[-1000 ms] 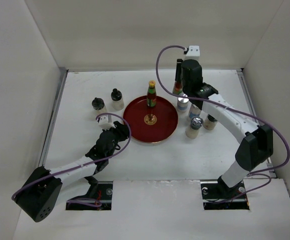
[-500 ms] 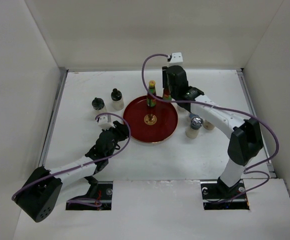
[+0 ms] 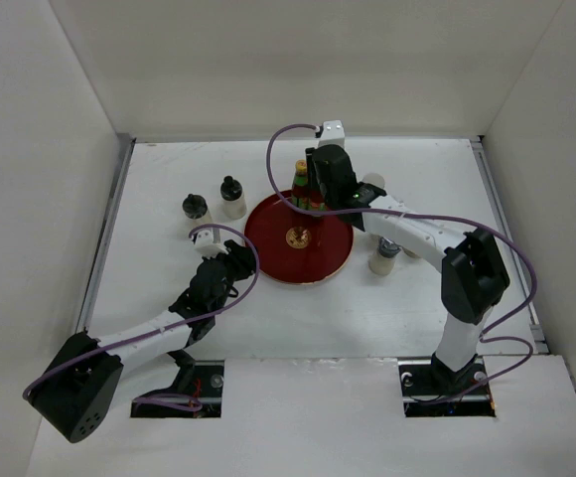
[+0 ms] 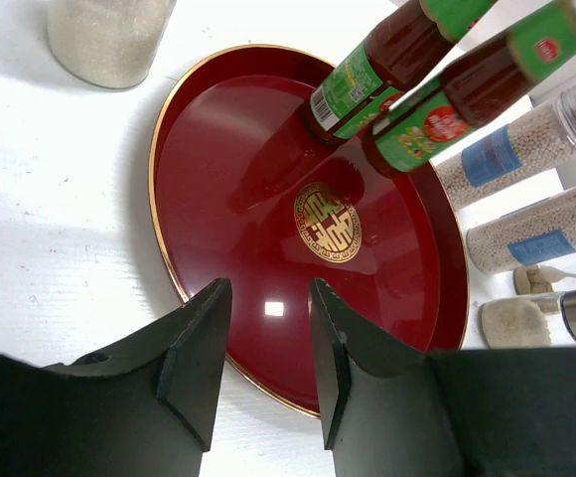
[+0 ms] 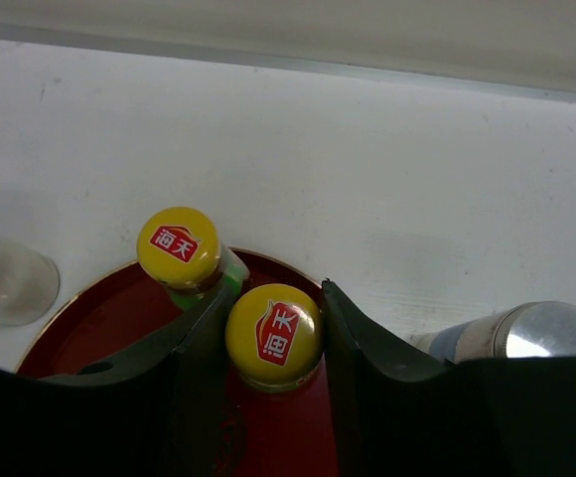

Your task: Organize the condiment bottles

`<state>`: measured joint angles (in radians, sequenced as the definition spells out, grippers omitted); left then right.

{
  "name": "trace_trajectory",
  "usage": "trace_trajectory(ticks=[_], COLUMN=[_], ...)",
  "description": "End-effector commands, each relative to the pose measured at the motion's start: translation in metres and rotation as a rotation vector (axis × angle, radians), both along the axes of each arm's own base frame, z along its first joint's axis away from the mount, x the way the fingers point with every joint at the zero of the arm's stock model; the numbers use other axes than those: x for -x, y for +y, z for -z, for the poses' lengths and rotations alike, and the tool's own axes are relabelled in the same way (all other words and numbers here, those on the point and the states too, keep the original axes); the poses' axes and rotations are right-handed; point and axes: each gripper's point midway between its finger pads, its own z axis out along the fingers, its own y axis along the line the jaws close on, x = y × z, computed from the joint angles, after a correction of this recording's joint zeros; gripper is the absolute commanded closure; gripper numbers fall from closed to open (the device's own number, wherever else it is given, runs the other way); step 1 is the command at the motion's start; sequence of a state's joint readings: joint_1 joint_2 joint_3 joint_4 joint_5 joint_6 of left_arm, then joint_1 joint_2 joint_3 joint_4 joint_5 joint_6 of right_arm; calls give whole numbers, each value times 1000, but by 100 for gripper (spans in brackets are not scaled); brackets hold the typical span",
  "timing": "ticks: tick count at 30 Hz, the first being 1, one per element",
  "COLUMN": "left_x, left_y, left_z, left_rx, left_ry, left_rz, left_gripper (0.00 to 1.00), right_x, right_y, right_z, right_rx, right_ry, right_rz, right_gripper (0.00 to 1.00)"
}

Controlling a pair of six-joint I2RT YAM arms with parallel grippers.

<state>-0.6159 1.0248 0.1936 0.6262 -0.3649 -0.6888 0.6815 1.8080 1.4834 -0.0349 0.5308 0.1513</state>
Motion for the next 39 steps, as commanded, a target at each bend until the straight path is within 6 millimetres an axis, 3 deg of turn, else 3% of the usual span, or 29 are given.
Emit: trace_trajectory(ticks=[1, 7, 9, 13, 17, 23, 28, 31, 34, 39], left_x=[-2, -2, -2, -2, -2, -2, -2, -2, -2, -2], left_y=[-1, -1, -1, -1, -1, -1, -2, 0, -2, -3], left_z=[-16, -15, -14, -14, -14, -15, -16, -16, -14, -15], left_rx=[49, 47, 46, 46, 46, 49, 53, 53, 49, 51], left_ry=[-56, -51, -50, -50, -50, -51, -54, -55, -49, -51], left_rz=[-2, -2, -2, -2, -2, -2, 1, -5, 1, 1], left_gripper=[65, 65, 65, 65, 65, 65, 65, 64, 64, 64], right_x=[-11, -7, -5, -1, 13, 25, 25, 16, 7, -4], right_y=[8, 5, 4, 1, -10, -65, -119, -141, -148, -140], right_z=[-48, -24, -18, -21, -41, -52, -24, -2, 11, 27], right_rx=[-144, -151, -148, -153, -176, -215, -173, -120, -100, -97], right_ry=[-157, -125, -115, -120, -146, -160, -89, -19, 25, 80], right_rz=[24, 33, 33, 35, 34, 116, 226, 272, 269, 213], right_gripper=[77, 70, 61, 43, 28, 18, 12, 7, 5, 6])
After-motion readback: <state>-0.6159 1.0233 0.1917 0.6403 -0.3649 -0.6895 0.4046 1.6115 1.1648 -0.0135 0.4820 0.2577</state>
